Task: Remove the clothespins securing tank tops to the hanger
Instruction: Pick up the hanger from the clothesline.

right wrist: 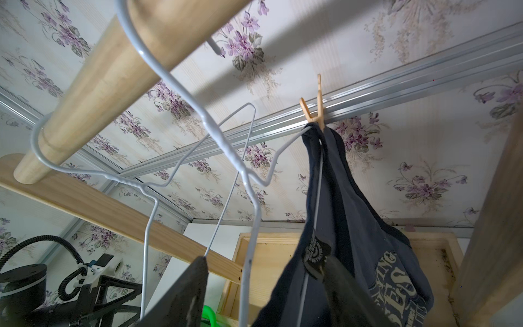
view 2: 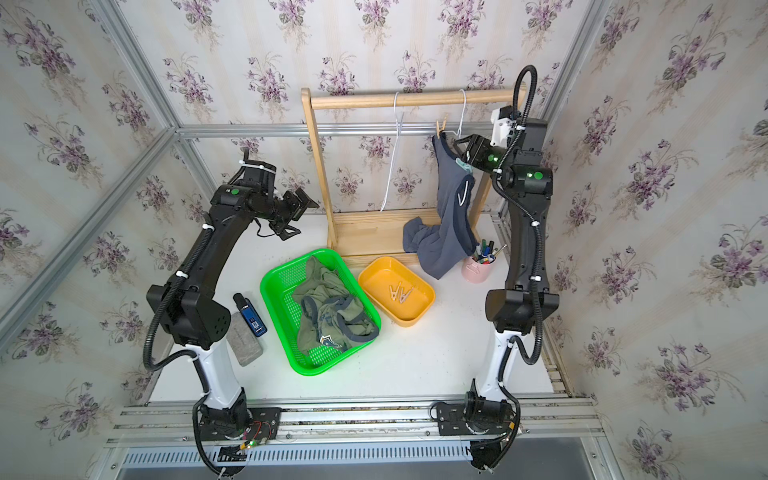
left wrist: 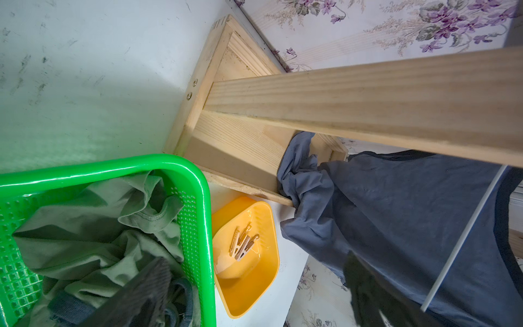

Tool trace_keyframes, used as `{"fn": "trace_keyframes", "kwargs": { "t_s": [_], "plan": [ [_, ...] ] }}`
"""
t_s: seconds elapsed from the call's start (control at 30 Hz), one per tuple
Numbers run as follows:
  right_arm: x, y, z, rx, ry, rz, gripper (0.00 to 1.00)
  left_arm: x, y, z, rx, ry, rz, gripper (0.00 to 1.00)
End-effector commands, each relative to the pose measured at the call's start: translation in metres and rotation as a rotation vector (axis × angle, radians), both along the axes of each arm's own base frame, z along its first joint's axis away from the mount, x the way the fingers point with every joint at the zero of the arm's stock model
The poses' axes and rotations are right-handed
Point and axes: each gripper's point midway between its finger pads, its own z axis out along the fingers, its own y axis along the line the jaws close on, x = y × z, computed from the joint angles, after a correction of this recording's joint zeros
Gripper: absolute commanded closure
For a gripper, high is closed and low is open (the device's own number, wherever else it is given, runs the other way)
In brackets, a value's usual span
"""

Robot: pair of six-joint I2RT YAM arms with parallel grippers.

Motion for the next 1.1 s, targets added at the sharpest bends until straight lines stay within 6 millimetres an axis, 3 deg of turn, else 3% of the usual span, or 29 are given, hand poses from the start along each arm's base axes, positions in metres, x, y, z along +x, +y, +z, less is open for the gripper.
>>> {"fn": "trace_keyframes", "kwargs": {
  "t_s": [0.0, 0.4, 0.7, 0.9, 1.07],
  "plan": [
    [-0.006, 0.000, 0.010, -0.016, -0.027, -0.008, 0.31, -0.002, -0.001, -0.001, -0.002, 0.011, -0.011, 0.02],
    [-0.053, -0.041, 0.088, -0.003, -0.199, -0.131, 0.25, -0.001, -0.002, -0.006, -0.002, 0.026, -0.012, 0.02],
    [-0.047, -0.080, 0.070, 0.002, -0.135, -0.248, 0.25, -0.007, -0.001, -0.008, 0.009, 0.030, -0.013, 0.02],
    [-0.031, -0.069, 0.044, 0.060, -0.066, -0.177, 0.28, -0.008, -0.001, -0.008, 0.011, 0.031, -0.016, 0.02],
    [-0.021, -0.038, 0.040, 0.080, -0.058, -0.124, 0.28, -0.011, 0.000, -0.011, 0.016, 0.038, -0.018, 0.02]
  ]
}}
